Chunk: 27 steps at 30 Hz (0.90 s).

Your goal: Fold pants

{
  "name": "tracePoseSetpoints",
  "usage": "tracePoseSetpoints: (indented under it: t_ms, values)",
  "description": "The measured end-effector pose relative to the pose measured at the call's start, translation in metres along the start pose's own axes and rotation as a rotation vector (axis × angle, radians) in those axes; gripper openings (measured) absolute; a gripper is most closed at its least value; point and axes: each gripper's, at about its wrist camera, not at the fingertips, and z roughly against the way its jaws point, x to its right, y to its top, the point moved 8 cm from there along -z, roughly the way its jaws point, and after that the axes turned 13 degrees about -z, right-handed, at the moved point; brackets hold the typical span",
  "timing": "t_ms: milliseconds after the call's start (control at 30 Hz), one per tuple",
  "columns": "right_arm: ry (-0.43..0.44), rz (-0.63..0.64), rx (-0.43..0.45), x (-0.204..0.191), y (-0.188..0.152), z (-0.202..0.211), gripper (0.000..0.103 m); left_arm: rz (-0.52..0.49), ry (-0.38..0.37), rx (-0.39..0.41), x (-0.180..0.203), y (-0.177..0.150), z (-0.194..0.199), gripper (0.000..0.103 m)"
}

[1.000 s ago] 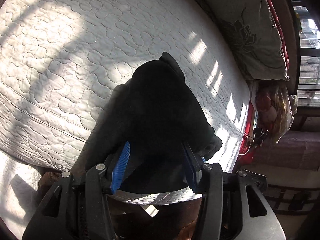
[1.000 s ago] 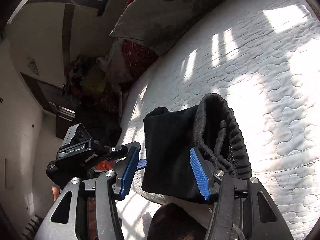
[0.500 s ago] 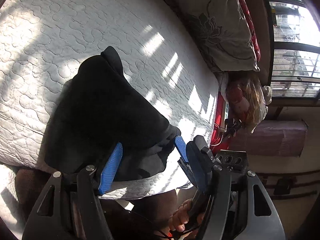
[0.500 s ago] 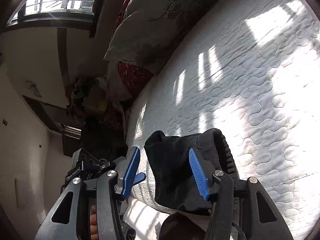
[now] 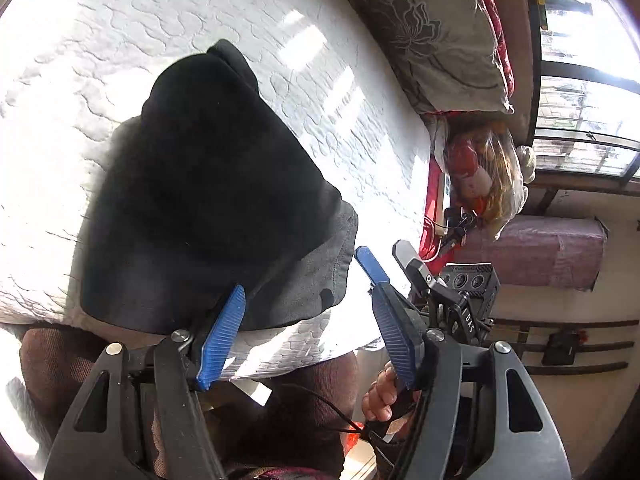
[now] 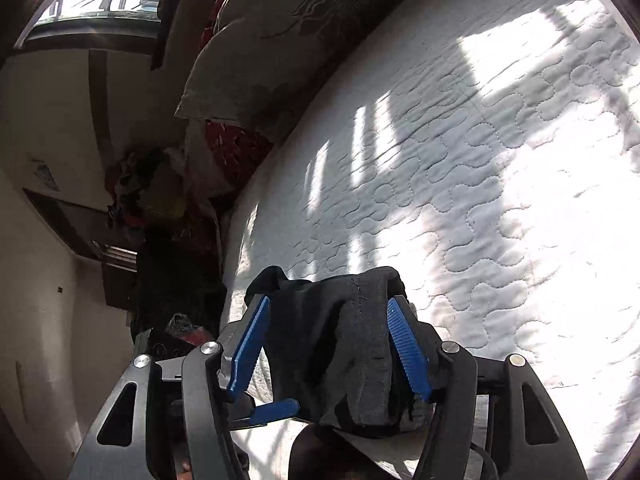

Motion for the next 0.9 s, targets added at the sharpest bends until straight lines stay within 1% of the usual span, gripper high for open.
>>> tracePoseSetpoints:
  t_ms: [33, 67, 133, 167, 233, 267, 300, 333, 367, 433, 467, 500, 533, 567, 600, 633, 667, 700, 733, 767, 800, 833, 900]
  values:
    - [-0.019, 0.017, -0.002, 0.003, -0.003, 0.002, 0.066, 0.002, 0.03, 0.035, -0.008, 0.007, 0.013, 0.066]
    - [-0.035, 0.028, -0.009, 0.006, -0.007, 0.004, 0.066, 0.012, 0.056, 0.055, -0.016, 0.012, 0.02, 0.07]
    - [-0.053, 0.029, -0.023, 0.013, -0.014, 0.003, 0.066, 0.041, 0.094, 0.072, -0.031, 0.016, 0.03, 0.071]
    - [-0.062, 0.023, -0.029, 0.017, -0.017, -0.005, 0.066, 0.049, 0.101, 0.076, -0.034, 0.017, 0.031, 0.071]
    - [-0.094, 0.026, -0.003, 0.02, -0.019, -0.008, 0.066, 0.052, 0.082, 0.067, -0.032, 0.016, 0.025, 0.071]
    - [-0.097, 0.046, 0.024, 0.016, -0.019, -0.006, 0.066, 0.045, 0.063, 0.062, -0.027, 0.016, 0.022, 0.071]
    - [-0.098, 0.074, 0.075, 0.009, -0.018, 0.0, 0.066, 0.035, 0.048, 0.056, -0.018, 0.017, 0.017, 0.071]
    - [-0.083, 0.101, 0.106, 0.0, -0.018, 0.004, 0.066, 0.019, 0.031, 0.047, -0.013, 0.019, 0.014, 0.071]
    - [-0.055, 0.122, 0.118, -0.01, -0.019, 0.006, 0.066, 0.003, 0.014, 0.035, -0.004, 0.022, 0.008, 0.071]
    - [-0.01, 0.158, 0.095, -0.027, -0.027, 0.006, 0.066, -0.016, -0.015, 0.014, 0.012, 0.033, -0.005, 0.071]
    - [-0.008, 0.18, 0.076, -0.032, -0.032, 0.002, 0.066, -0.029, -0.025, 0.006, 0.018, 0.039, -0.01, 0.071]
    - [-0.016, 0.2, 0.064, -0.035, -0.037, -0.001, 0.066, -0.042, -0.019, -0.001, 0.021, 0.046, -0.017, 0.071]
    - [-0.019, 0.214, 0.052, -0.036, -0.041, -0.004, 0.066, -0.043, 0.014, -0.001, 0.018, 0.055, -0.023, 0.072]
    - [-0.025, 0.222, 0.034, -0.034, -0.046, -0.01, 0.066, -0.037, 0.069, 0.005, 0.011, 0.064, -0.031, 0.071]
    - [-0.053, 0.227, 0.029, -0.028, -0.049, -0.014, 0.066, -0.022, 0.11, 0.003, 0.001, 0.072, -0.037, 0.071]
    - [-0.091, 0.232, 0.027, -0.019, -0.05, -0.019, 0.066, 0.007, 0.125, -0.015, -0.013, 0.075, -0.044, 0.069]
    - [-0.132, 0.234, 0.014, -0.007, -0.05, -0.023, 0.064, 0.047, 0.125, -0.036, -0.023, 0.077, -0.049, 0.062]
    - [-0.161, 0.222, -0.006, 0.004, -0.051, -0.027, 0.065, 0.089, 0.116, -0.046, -0.032, 0.078, -0.05, 0.059]
    - [-0.191, 0.206, -0.017, 0.013, -0.051, -0.029, 0.066, 0.105, 0.079, -0.045, -0.033, 0.077, -0.045, 0.058]
    - [-0.196, 0.177, -0.032, 0.02, -0.05, -0.029, 0.066, 0.095, 0.046, -0.035, -0.03, 0.077, -0.038, 0.058]
    - [-0.162, 0.144, -0.037, 0.023, -0.048, -0.024, 0.066, 0.055, 0.035, -0.017, -0.025, 0.075, -0.026, 0.058]
    - [-0.134, 0.117, -0.021, 0.023, -0.044, -0.017, 0.066, 0.002, 0.059, 0.004, -0.021, 0.074, -0.014, 0.059]
    - [-0.093, 0.092, 0.015, 0.022, -0.032, -0.003, 0.068, -0.104, 0.131, 0.034, -0.019, 0.067, 0.009, 0.065]
